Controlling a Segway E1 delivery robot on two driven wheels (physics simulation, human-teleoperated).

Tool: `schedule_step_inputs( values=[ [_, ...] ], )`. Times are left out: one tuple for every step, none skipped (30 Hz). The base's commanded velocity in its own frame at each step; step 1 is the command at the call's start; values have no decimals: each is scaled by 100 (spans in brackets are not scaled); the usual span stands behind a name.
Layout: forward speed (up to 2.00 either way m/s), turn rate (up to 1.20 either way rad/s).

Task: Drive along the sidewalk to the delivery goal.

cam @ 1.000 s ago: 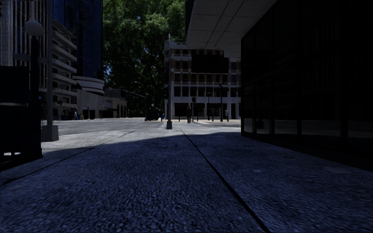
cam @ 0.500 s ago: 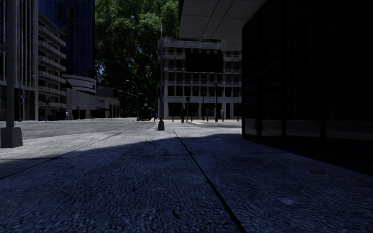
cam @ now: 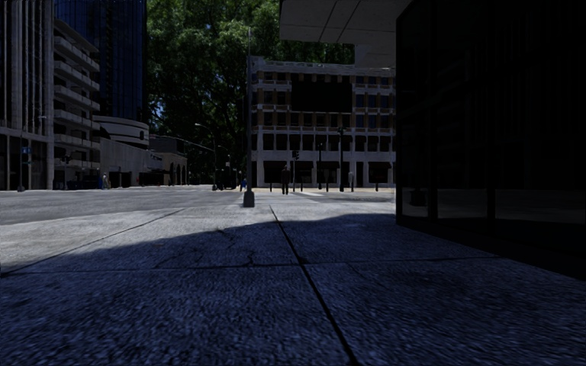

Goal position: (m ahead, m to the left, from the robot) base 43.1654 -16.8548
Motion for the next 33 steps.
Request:
schedule_step_inputs(
  values=[
    [200, 0],
    [200, 0],
    [200, 0],
    [200, 0],
    [200, 0],
    [200, 0],
    [200, 0],
    [200, 0],
    [200, 0],
    [200, 0],
    [200, 0],
    [200, 0],
    [200, 0],
    [200, 0],
    [200, 0],
    [200, 0],
    [200, 0],
    [200, 0],
    [200, 0],
    [200, 0],
    [200, 0],
    [200, 0],
    [200, 0],
    [200, 0],
    [200, 0],
    [200, 0],
    [200, 0],
    [200, 0],
    [200, 0],
    [200, 0],
    [200, 0],
    [200, 0],
    [200, 0]
  ],
)
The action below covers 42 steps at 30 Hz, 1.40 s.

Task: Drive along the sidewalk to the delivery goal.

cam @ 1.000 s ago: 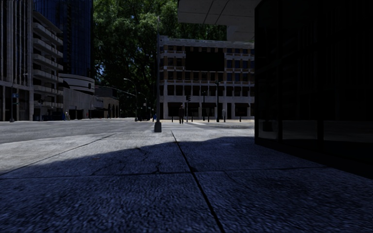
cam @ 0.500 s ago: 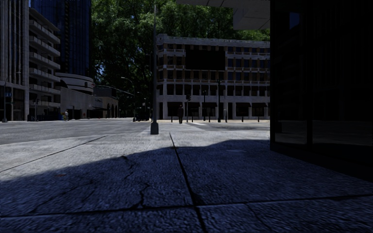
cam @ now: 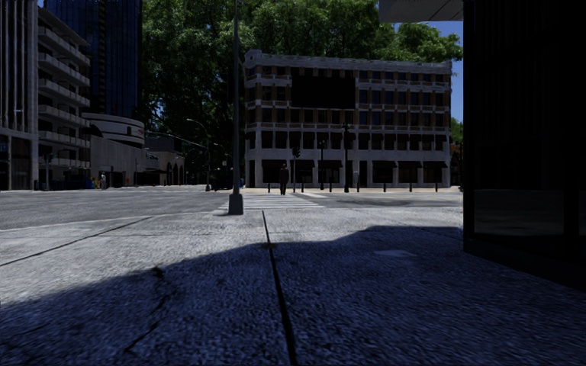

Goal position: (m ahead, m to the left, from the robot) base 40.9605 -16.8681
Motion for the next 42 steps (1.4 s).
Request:
schedule_step_inputs(
  values=[
    [200, 0],
    [200, 0],
    [200, 0],
    [200, 0],
    [200, 0],
    [200, 0],
    [200, 0],
    [200, 0],
    [200, 0],
    [200, 0],
    [200, 0],
    [200, 0],
    [200, 0],
    [200, 0],
    [200, 0],
    [200, 0],
    [200, 0],
    [200, 0],
    [200, 0],
    [200, 0],
    [200, 0],
    [200, 0],
    [200, 0],
    [200, 0],
    [200, 0],
    [200, 0],
    [200, 0],
    [200, 0],
    [200, 0],
    [200, 0],
    [200, 0],
    [200, 0],
    [200, 0],
    [200, 0],
    [200, 0],
    [200, 0],
    [200, 0],
    [200, 0],
    [200, 0],
    [200, 0],
    [200, 0],
    [200, 0]
  ],
)
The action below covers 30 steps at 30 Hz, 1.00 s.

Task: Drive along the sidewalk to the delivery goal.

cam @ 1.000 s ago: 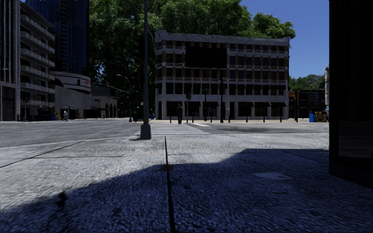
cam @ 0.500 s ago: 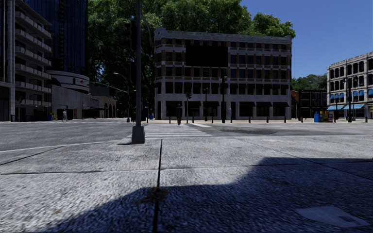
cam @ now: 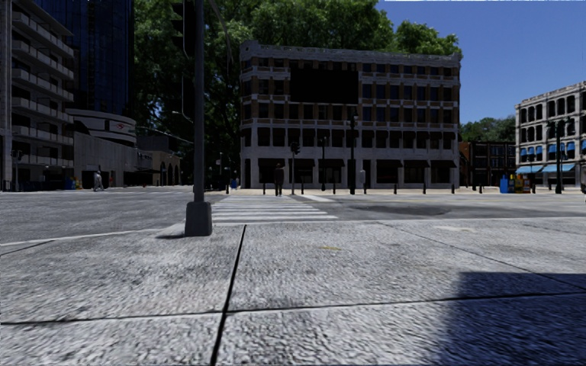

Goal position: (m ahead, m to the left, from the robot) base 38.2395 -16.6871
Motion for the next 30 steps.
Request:
schedule_step_inputs(
  values=[
    [200, 0],
    [200, 0],
    [200, 0],
    [200, 0],
    [200, 0],
    [200, 0],
    [200, 0],
    [200, 0],
    [200, 0],
    [200, 0],
    [200, 0],
    [200, 0],
    [200, 0],
    [200, 0],
    [200, 0],
    [200, 0],
    [200, 0],
    [200, 0],
    [200, 0],
    [200, 0],
    [200, 0],
    [200, 0],
    [200, 0],
    [200, 0],
    [200, 0],
    [200, 0],
    [200, 0],
    [200, 0],
    [200, 7],
    [200, 14]
  ],
)
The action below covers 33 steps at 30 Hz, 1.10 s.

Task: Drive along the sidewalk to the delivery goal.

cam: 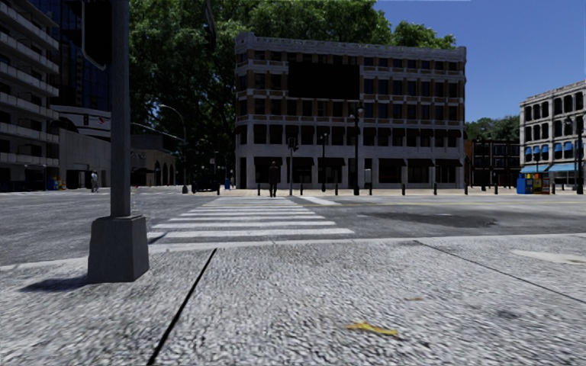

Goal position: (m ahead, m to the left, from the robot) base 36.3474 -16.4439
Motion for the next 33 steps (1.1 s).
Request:
schedule_step_inputs(
  values=[
    [200, 16],
    [200, 22],
    [200, 22],
    [200, 30],
    [200, 51],
    [200, 59],
    [200, 62],
    [200, 62],
    [200, 18],
    [200, 5],
    [200, 1],
    [200, 0],
    [200, 0],
    [200, 0],
    [200, 0],
    [200, 0],
    [200, 0],
    [200, 0],
    [200, 0],
    [200, 0],
    [200, 0],
    [200, 0],
    [200, 0],
    [200, 0],
    [200, 0],
    [200, 0],
    [200, 0],
    [200, 0],
    [200, 0],
    [200, 0],
    [200, 13],
    [200, 13],
    [200, 30]
  ],
)
